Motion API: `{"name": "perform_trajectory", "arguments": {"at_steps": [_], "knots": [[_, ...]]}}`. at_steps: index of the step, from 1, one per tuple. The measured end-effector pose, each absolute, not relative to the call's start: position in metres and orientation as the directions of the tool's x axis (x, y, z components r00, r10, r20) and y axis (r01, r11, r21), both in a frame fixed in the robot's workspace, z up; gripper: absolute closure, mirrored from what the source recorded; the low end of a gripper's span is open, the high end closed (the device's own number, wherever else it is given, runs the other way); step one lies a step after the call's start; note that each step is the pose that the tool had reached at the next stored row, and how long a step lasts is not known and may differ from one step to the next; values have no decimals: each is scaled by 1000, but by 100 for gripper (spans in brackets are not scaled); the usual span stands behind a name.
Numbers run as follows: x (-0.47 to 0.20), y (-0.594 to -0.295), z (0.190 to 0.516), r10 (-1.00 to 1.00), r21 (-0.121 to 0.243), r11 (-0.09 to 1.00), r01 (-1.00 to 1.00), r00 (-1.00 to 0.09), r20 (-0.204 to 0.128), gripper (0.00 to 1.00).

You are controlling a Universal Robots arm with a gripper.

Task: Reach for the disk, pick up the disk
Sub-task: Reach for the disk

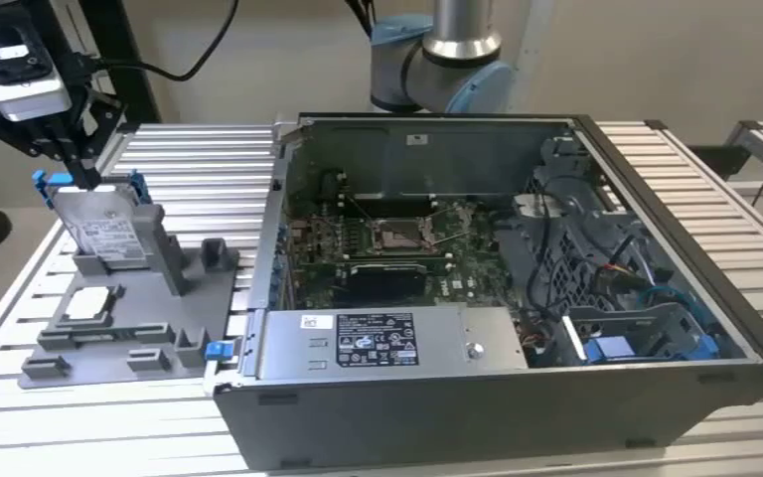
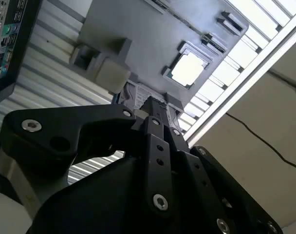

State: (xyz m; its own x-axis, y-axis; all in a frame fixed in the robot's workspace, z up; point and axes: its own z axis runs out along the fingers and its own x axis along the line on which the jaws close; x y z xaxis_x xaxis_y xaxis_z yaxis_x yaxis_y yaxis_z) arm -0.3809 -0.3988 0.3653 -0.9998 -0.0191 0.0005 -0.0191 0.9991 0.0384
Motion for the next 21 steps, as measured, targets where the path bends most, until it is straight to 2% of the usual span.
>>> {"name": "perform_trajectory", "arguments": {"at_steps": [4,11,21], "knots": [[-381,-394,365,-19,38,999,-19,-1000,1,100],[-381,-363,365,-19,38,999,-19,-1000,0,100],[-422,-335,362,-19,38,999,-19,-1000,0,100]]}}
